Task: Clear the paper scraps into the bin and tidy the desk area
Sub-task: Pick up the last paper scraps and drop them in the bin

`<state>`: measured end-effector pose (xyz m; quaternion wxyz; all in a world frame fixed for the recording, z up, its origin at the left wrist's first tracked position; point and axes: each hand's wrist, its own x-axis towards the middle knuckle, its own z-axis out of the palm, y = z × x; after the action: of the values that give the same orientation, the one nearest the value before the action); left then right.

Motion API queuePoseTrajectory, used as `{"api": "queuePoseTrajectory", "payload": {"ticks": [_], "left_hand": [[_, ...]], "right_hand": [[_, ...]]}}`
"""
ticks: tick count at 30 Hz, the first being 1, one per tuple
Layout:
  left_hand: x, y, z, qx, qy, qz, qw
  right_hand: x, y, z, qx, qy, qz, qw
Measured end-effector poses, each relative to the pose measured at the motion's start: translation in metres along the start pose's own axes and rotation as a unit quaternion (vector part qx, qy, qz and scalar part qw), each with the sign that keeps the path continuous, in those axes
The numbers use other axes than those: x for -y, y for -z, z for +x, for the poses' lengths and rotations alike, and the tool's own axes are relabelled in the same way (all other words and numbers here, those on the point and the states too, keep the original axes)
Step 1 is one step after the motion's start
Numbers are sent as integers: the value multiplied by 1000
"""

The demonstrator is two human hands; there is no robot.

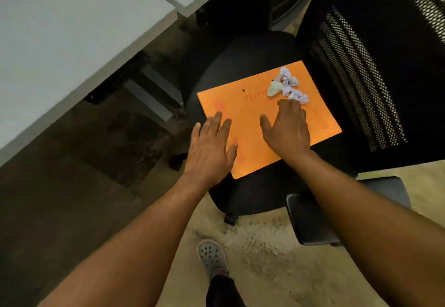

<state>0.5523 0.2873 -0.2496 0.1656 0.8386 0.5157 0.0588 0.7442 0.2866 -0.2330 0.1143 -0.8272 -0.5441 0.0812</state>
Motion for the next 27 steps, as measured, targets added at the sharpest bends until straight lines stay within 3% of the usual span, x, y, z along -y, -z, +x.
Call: {"api": "queuePoseTrajectory", "payload": {"ticks": [4, 11, 19, 24, 27], "left_hand": [[-19, -21, 64, 46, -41, 5, 998], [-46, -38, 174, 15, -100, -35, 994], [-70, -60, 225, 86, -193, -10, 977], [-57, -74, 209, -37, -198, 28, 979], [-53, -78, 198, -95, -192, 68, 974]], "right_hand": [[-34, -6, 47, -35, -30, -10, 999], [-84, -19, 106, 30, 29, -53, 998], [-92, -44, 127, 8, 62, -65, 996], [-90, -56, 113, -59, 94, -81, 990], [-87, -57, 107, -60, 131, -105, 984]]}}
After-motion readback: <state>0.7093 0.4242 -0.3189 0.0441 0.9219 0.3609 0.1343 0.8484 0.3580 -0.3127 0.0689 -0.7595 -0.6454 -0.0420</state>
